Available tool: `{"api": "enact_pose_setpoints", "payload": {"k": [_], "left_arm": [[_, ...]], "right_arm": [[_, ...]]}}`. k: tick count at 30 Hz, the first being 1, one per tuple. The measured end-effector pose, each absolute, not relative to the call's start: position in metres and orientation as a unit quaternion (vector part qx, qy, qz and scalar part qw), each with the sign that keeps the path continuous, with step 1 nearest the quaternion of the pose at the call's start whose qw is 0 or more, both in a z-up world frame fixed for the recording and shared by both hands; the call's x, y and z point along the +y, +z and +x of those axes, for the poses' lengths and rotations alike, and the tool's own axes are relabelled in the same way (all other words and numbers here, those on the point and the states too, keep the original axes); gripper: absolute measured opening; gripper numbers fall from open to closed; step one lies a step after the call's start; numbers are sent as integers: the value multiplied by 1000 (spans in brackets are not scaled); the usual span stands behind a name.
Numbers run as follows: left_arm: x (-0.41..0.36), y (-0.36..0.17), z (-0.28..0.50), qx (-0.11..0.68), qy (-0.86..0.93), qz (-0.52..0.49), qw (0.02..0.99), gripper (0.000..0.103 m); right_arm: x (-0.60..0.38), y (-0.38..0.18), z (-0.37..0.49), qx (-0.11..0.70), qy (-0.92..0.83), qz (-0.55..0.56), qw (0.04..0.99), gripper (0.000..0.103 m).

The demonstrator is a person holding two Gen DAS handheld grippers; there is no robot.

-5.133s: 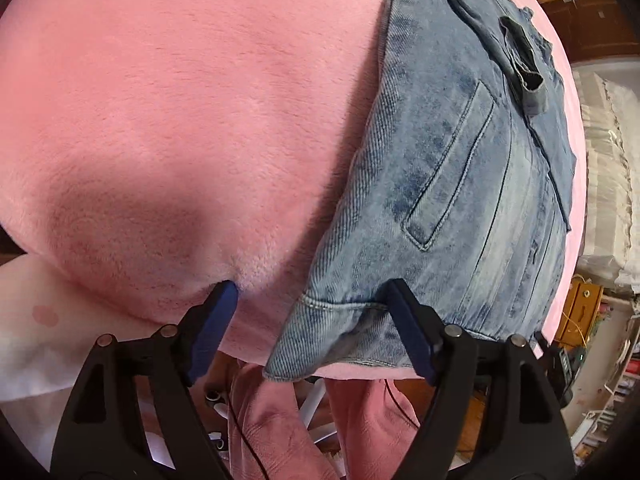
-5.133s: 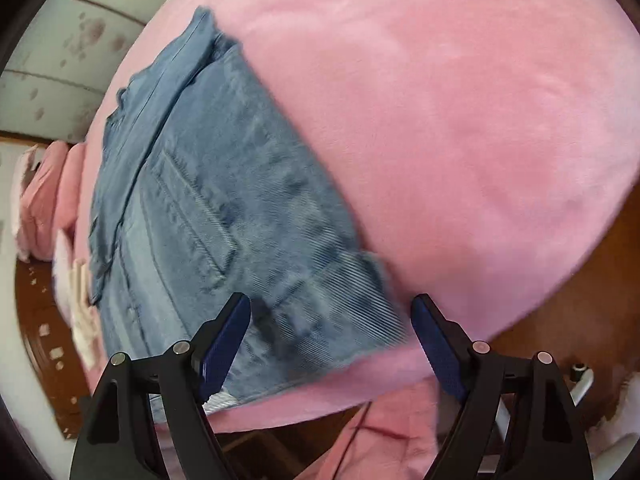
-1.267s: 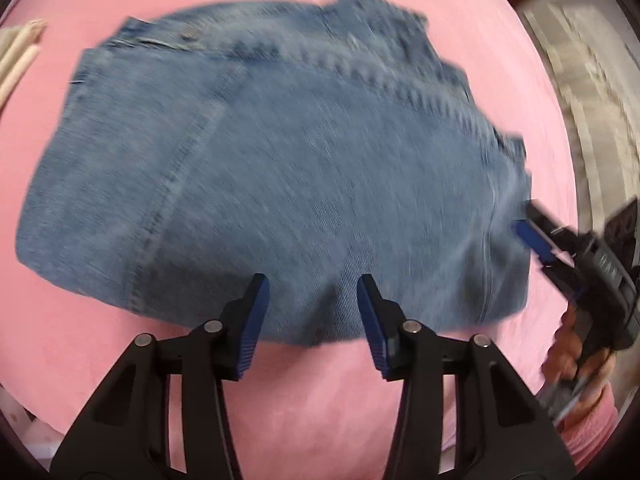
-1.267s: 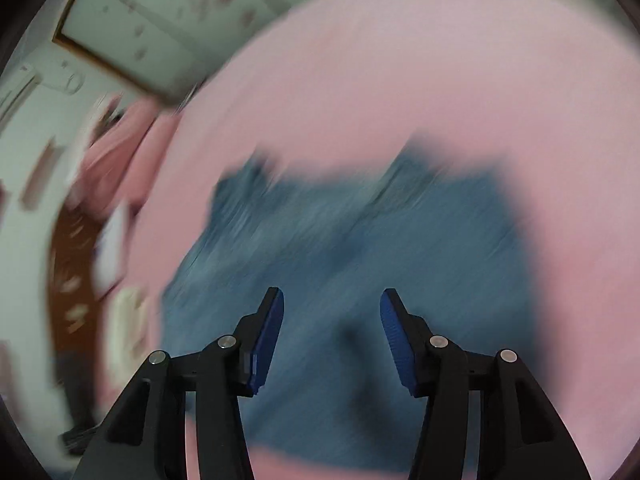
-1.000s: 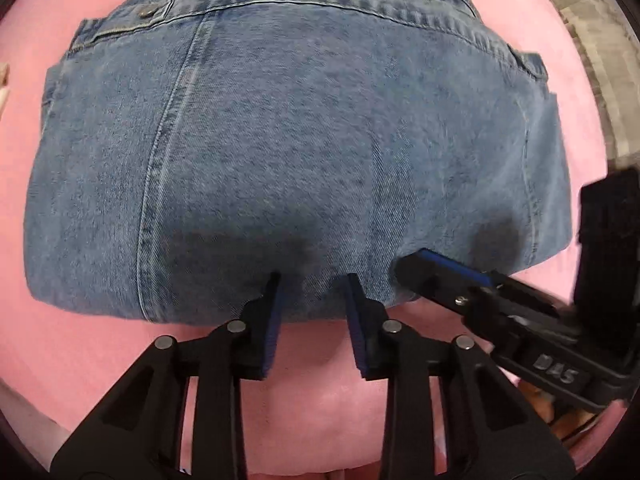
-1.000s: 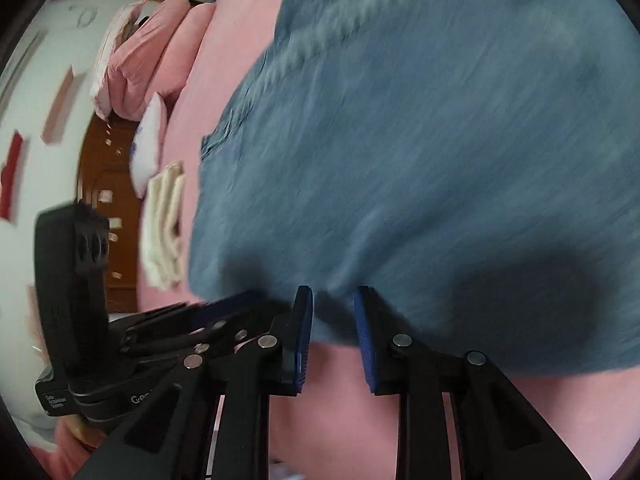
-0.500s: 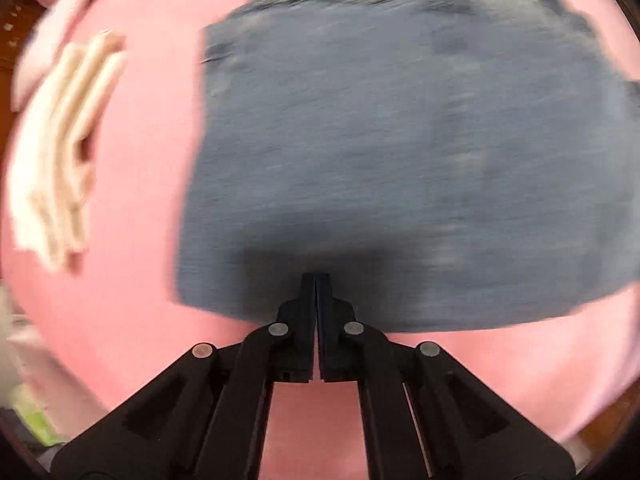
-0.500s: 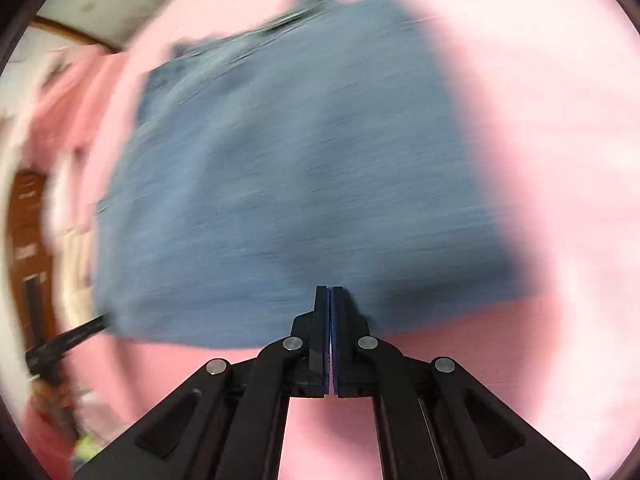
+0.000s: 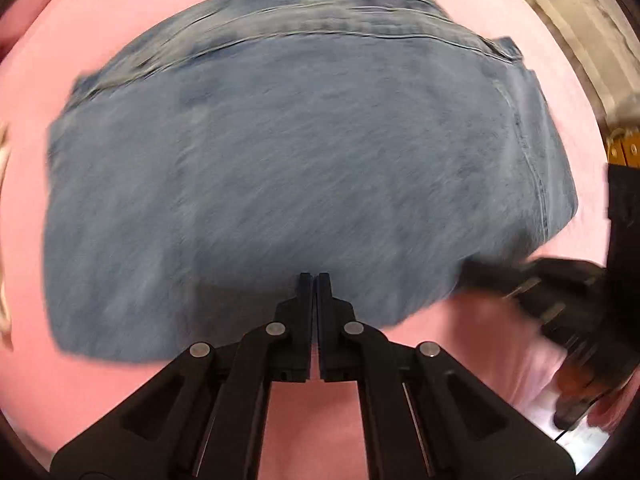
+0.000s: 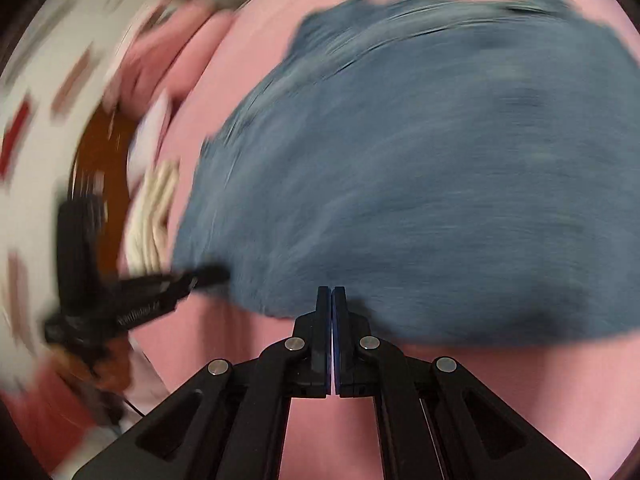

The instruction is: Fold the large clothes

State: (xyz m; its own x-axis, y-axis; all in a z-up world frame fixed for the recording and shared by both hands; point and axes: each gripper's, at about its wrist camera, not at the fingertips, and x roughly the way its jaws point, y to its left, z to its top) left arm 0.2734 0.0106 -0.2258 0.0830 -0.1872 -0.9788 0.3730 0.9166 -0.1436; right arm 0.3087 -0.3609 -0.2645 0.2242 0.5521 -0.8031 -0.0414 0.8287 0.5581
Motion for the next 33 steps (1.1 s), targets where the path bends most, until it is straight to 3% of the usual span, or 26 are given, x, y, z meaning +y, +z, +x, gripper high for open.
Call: {"api": "enact_pose_setpoints", "payload": {"k": [2,9,16,22,27,33], "left_arm": [[6,-226,288,642,-206,55,736,1],[20,-238,359,612,-182,-38,769,1],[2,-254,399,600,-175,-58,778,1],[84,-245,413,573,-84,-89,810,1],[136,-247,428,564,-22,-81,822,1],[171,-243,433,563,12,-102,820,1]], "right_arm": [[-343,-276,318,595,203,189,755,0],[-363,-270,364,532,186,267,782,0],[-383,-282,427,522,138,256,802,0],[-461,-267,432,497,75,191,843,0],[-585,-266,398,480,-54,239,842,0],[-591,-249,386,514,-164,152,828,0]]}}
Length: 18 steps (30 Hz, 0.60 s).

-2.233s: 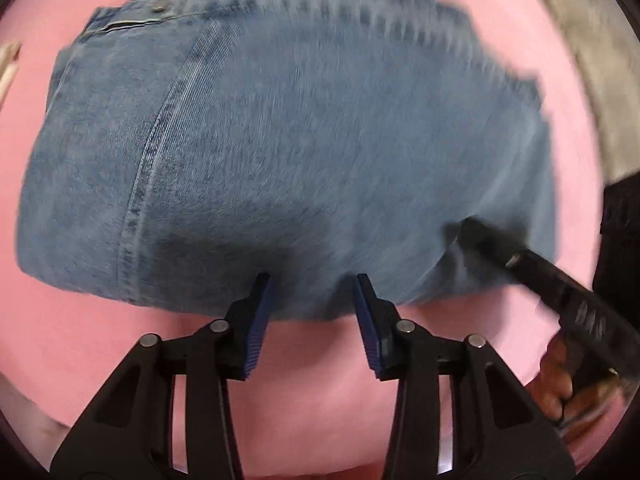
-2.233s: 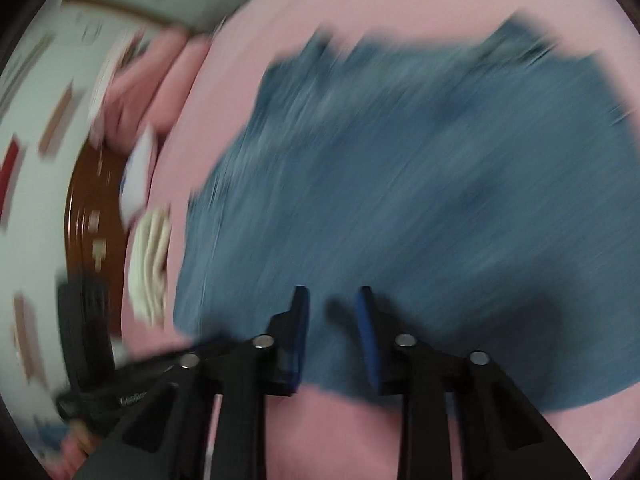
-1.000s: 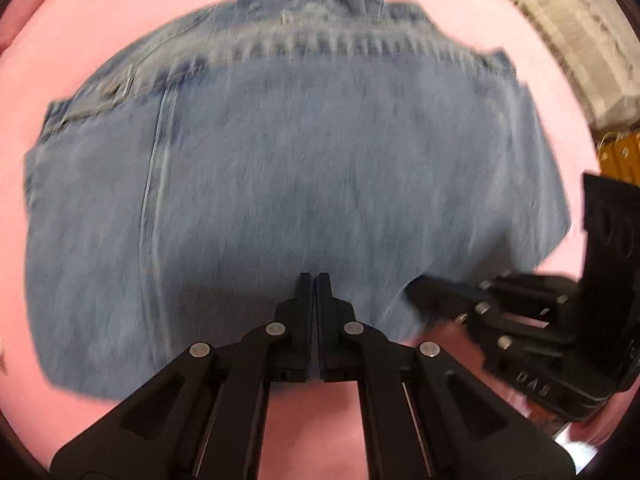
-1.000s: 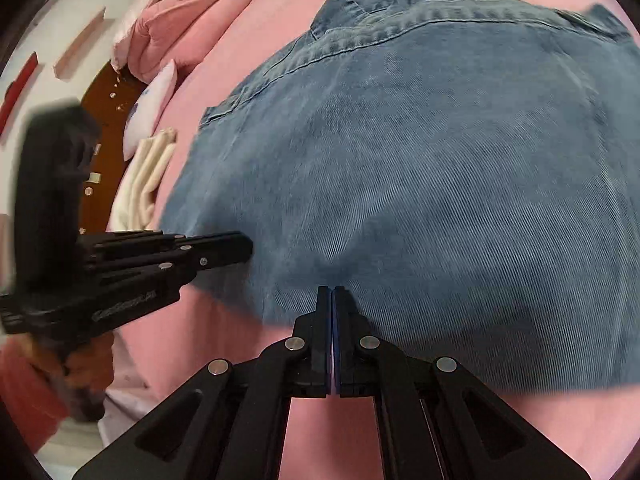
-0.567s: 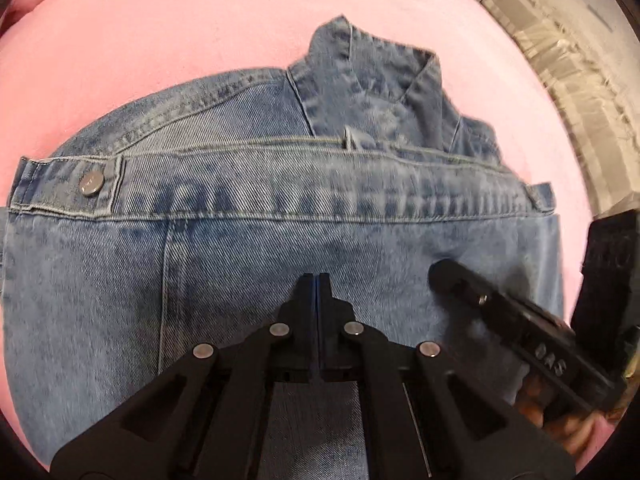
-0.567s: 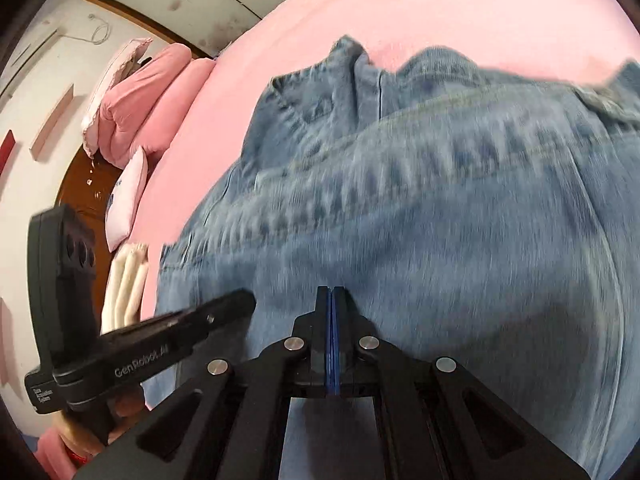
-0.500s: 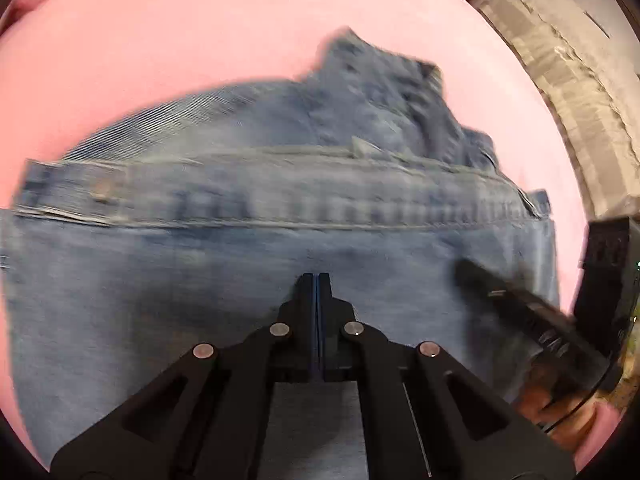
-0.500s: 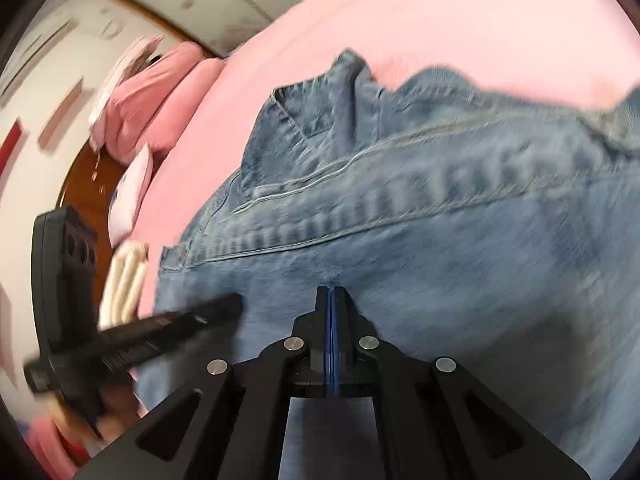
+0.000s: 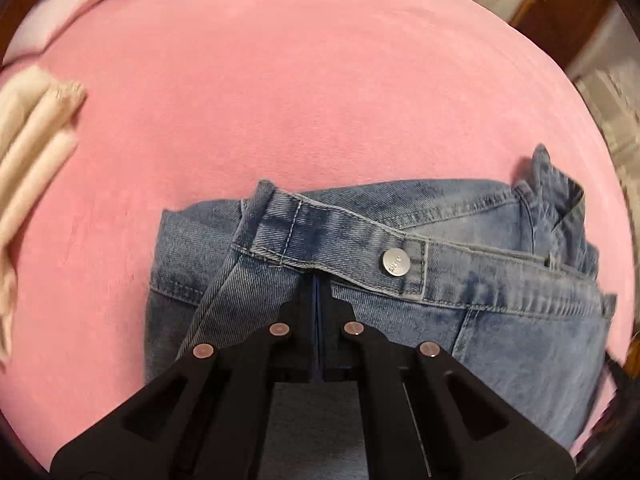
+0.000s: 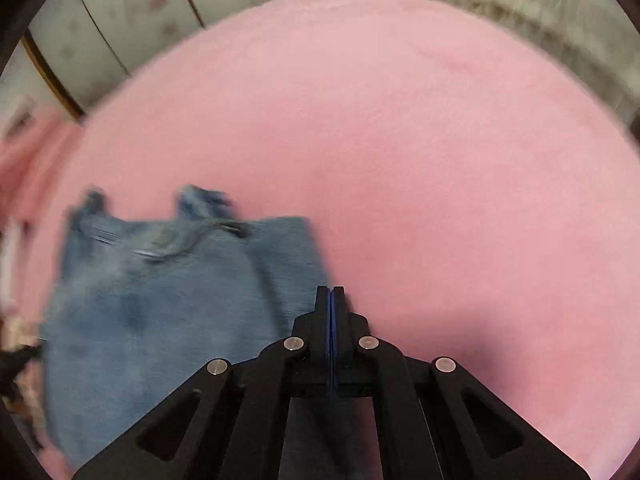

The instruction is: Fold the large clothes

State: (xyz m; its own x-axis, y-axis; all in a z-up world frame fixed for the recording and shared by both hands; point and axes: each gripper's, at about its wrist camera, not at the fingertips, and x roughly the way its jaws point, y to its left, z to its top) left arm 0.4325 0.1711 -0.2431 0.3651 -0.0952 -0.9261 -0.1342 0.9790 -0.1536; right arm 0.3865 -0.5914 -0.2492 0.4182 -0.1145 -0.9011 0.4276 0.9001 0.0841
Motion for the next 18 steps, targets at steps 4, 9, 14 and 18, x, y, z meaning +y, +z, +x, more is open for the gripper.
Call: {"api": "enact_pose_setpoints", "payload": {"k": [4,9,14,18], "left_arm": [[178,-231,429,568,17,-102,817,1],[182,-230,394,582,16,-126,803,1],[179,-229,334,583,17,-140,800,1],[192,-232,298,598,11,-159,785,1]], "right_arm": [[-585,-229,372,481,-194,176,837,0],[-533,-183,347,431,-161,206,864,0],[-438,-166,351,436,-55,222,870,0],[-338,-193,384,499,16,218,839,0]]}}
